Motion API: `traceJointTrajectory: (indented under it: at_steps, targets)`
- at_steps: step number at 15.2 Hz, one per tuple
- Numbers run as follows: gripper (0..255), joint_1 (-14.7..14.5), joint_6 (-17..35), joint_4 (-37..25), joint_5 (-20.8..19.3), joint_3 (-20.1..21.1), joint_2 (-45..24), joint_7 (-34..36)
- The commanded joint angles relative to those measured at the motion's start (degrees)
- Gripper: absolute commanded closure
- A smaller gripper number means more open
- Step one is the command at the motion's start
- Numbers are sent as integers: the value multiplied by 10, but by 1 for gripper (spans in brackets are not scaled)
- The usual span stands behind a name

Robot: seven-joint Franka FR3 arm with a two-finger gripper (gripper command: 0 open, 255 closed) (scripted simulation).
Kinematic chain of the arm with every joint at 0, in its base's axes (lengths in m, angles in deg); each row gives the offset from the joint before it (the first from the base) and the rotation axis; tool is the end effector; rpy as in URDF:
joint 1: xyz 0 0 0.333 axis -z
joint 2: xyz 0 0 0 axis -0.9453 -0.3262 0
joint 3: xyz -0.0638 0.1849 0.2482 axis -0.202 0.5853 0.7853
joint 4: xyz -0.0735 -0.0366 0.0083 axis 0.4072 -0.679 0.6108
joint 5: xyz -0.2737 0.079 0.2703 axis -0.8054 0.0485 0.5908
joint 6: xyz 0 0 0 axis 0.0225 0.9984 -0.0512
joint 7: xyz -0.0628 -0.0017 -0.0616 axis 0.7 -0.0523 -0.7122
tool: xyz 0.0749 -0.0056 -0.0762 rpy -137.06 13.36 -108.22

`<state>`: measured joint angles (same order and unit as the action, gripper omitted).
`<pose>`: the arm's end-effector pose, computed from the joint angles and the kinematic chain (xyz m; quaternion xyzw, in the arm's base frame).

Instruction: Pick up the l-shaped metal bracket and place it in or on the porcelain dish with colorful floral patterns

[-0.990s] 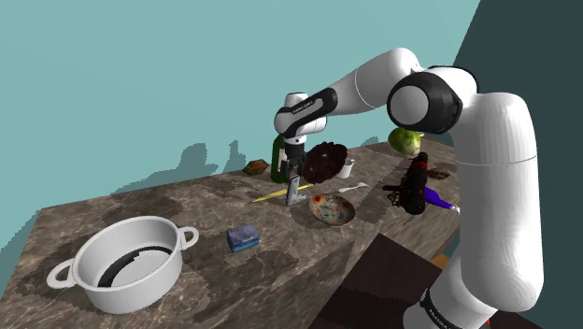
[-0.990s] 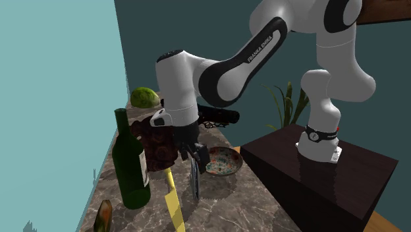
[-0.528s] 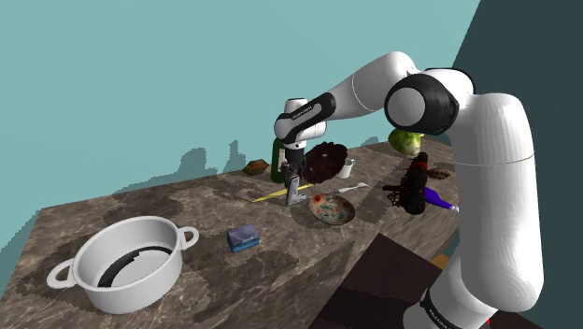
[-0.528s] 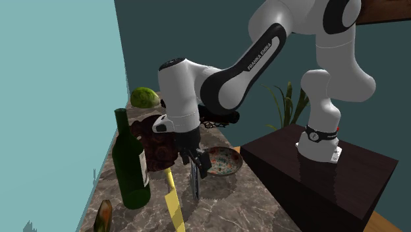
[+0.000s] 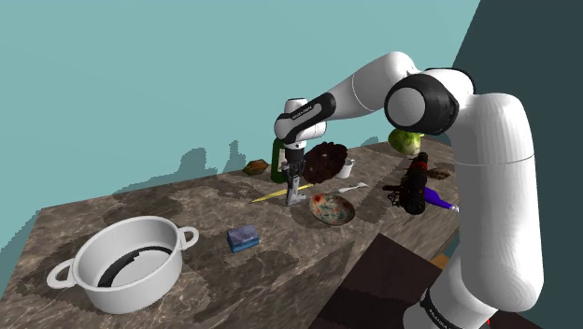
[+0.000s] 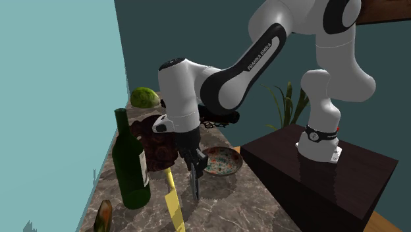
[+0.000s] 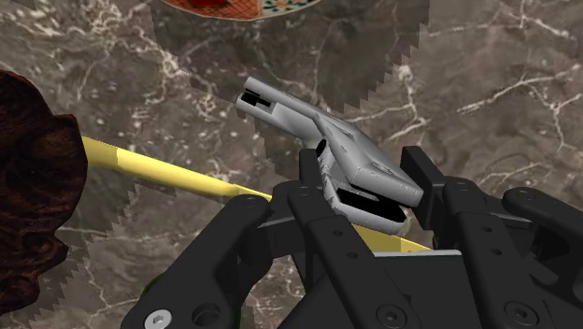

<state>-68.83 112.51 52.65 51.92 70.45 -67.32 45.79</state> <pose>0.6289 -0.1233 0.2654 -0.9960 -0.0493 0.0707 0.0223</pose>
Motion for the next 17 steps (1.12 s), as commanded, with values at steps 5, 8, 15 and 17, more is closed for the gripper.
traceJointTrajectory:
  at_steps: [5, 8, 15, 17]
  targets:
    - [255, 0, 0, 0, 0, 0, 0, 0]
    - [255, -1, -17, -4, -3, -2, 14, 2]
    - [255, -3, -60, -19, -9, -5, 42, 6]
    - [255, -4, -72, -24, -11, -6, 49, 7]
